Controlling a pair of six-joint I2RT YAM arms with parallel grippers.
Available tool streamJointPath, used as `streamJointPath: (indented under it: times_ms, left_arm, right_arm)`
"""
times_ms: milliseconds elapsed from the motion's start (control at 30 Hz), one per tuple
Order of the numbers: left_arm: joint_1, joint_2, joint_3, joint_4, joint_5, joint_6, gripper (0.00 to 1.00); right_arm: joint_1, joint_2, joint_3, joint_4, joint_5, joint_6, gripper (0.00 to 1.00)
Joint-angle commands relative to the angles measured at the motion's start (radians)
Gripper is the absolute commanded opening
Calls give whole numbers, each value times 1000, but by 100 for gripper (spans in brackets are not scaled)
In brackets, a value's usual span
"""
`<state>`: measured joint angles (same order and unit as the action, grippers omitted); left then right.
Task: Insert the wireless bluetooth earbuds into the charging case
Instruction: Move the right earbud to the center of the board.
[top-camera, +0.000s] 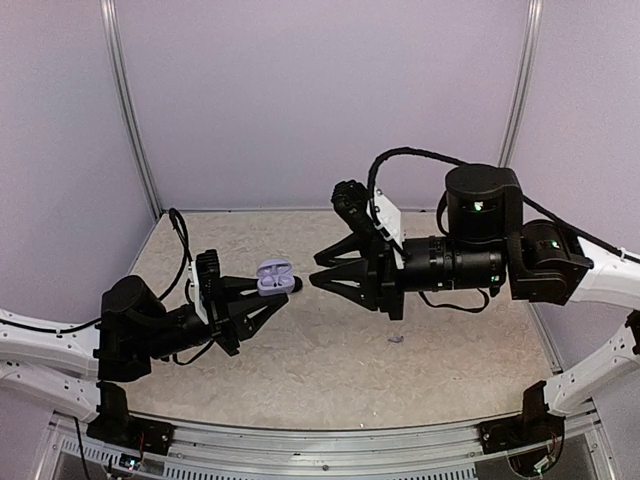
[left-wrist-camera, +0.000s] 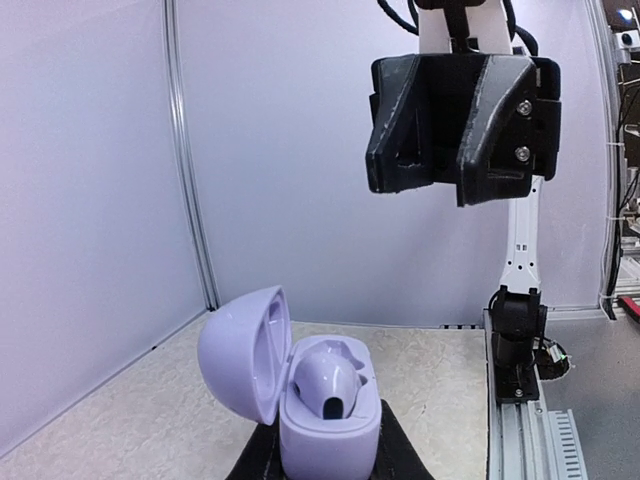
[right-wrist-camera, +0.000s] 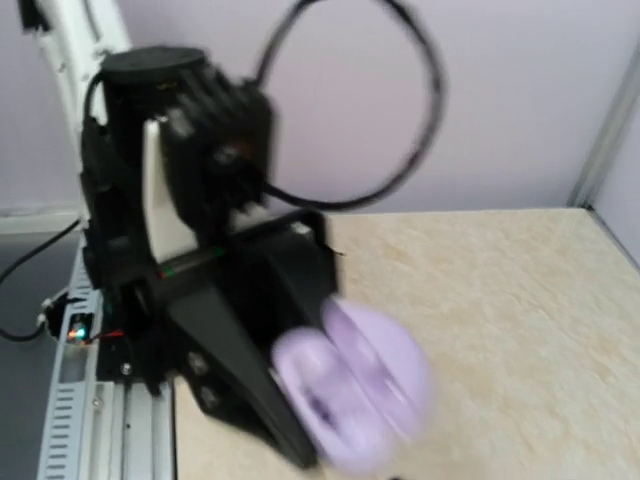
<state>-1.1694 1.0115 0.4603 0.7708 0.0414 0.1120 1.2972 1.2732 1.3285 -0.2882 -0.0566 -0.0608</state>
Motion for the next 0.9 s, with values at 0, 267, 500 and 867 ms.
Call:
streamJointPath:
  times_ms: [0, 267, 500, 867]
  left_arm:
    - [10, -22, -23, 16, -18, -32, 9]
    - [10, -32, -37, 13, -22, -47, 9]
    - [9, -25, -52, 45, -24, -65, 9]
    - [10, -24, -61, 57, -27, -60, 8]
  right_arm:
    - [-96, -122, -135, -22, 15, 143, 30]
    - [-448, -212, -346, -181, -16, 418, 31]
    - [-568, -158, -588, -117, -148, 502, 31]
    - [-623, -29, -761, 84, -231, 561, 37]
